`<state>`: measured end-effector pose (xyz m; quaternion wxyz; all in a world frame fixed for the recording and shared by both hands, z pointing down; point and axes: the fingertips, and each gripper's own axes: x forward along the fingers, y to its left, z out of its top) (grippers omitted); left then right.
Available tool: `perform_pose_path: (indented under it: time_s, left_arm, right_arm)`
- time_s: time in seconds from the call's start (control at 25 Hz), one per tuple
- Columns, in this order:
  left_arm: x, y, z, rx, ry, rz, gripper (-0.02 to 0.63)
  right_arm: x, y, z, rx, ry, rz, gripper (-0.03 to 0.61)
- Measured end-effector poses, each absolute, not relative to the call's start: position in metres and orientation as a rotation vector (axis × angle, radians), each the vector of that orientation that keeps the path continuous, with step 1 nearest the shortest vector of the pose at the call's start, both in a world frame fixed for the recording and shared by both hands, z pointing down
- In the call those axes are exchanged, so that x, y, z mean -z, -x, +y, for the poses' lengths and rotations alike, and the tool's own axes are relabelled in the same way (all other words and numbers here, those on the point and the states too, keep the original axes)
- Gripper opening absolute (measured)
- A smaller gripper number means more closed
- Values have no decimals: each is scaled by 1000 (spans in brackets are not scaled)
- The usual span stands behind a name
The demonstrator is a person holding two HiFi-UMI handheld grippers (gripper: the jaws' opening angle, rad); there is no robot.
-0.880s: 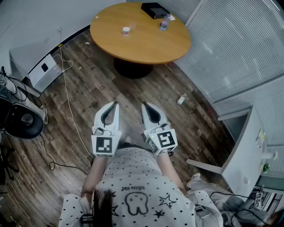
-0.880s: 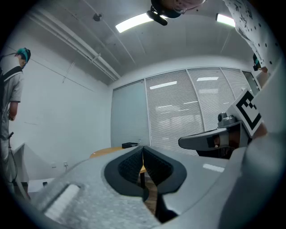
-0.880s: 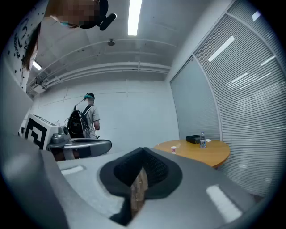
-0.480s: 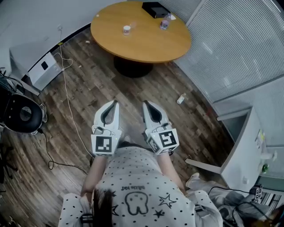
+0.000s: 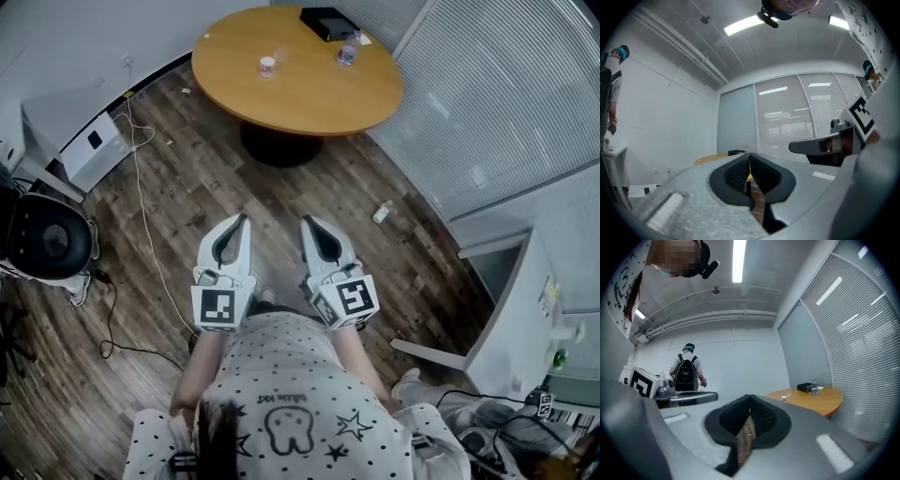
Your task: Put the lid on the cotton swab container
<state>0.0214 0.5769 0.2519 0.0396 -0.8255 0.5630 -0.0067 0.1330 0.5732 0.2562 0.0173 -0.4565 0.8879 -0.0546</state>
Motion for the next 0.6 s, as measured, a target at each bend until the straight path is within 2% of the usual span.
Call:
perform_pose_path:
  time_s: [0.6]
  left_arm:
    - [-253,-27,551,19,2579,1740,12]
  right_arm:
    - [-271,-137,551,246,1420,2777,5]
